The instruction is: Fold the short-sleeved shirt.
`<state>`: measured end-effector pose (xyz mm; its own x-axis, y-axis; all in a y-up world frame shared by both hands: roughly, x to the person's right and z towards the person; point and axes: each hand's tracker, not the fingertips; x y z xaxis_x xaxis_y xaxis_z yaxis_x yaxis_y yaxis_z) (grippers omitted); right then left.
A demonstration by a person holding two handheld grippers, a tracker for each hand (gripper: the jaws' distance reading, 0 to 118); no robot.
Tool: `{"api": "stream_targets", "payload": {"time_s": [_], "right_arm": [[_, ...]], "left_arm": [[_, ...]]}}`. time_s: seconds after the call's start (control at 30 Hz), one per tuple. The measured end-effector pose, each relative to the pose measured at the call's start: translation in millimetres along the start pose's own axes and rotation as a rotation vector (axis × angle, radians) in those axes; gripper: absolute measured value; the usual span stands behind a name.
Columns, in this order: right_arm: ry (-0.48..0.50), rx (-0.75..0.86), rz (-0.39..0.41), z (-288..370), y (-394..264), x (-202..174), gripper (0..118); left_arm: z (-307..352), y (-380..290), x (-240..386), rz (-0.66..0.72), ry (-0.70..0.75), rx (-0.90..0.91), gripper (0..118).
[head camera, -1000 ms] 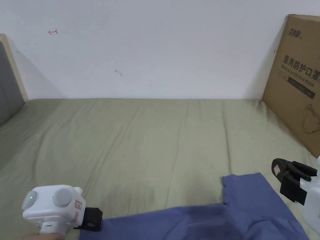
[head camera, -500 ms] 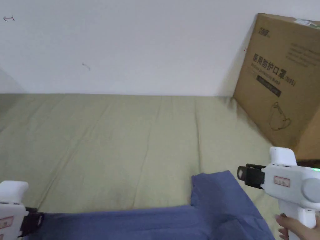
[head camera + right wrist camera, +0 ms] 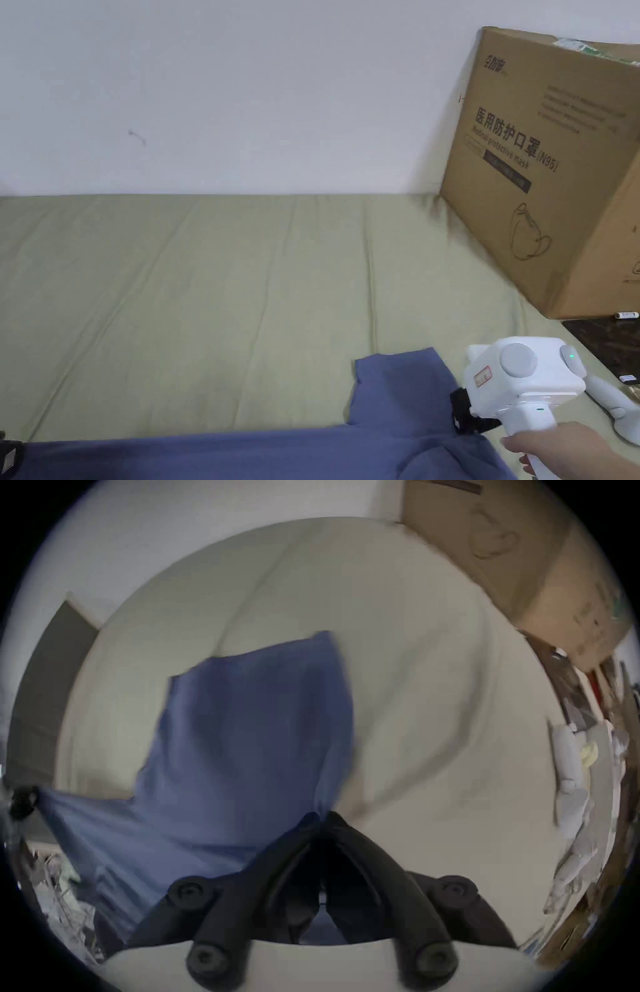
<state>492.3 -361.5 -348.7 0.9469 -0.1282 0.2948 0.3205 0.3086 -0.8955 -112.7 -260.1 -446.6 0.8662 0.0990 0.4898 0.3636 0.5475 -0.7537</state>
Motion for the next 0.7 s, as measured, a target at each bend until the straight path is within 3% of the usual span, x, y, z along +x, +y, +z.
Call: {"api": "stream_targets", "payload": {"time_s": [0.07,0.13,0.4,0.5,0.7], "right_arm": [[0.018,0.048,0.017,20,-10,-16,0],[-0.030,0.190,0.037,51,-17,-23,0],[0.014,0.609,-0.010,220,-40,-14,0],[0.071,0.669,-0.049,274,-40,-15,0],[0.020,0.784,0.018,353,-16,-37,0]], "left_arm": [[3,0,-1,0.022,0.001,0.012,1],[14,-4,2,0.049,0.000,0.058,1],[107,9,14,0.030,0.008,0.326,1],[146,24,20,-0.010,0.022,0.418,1],[200,68,27,-0.057,0.036,0.514,1]]}}
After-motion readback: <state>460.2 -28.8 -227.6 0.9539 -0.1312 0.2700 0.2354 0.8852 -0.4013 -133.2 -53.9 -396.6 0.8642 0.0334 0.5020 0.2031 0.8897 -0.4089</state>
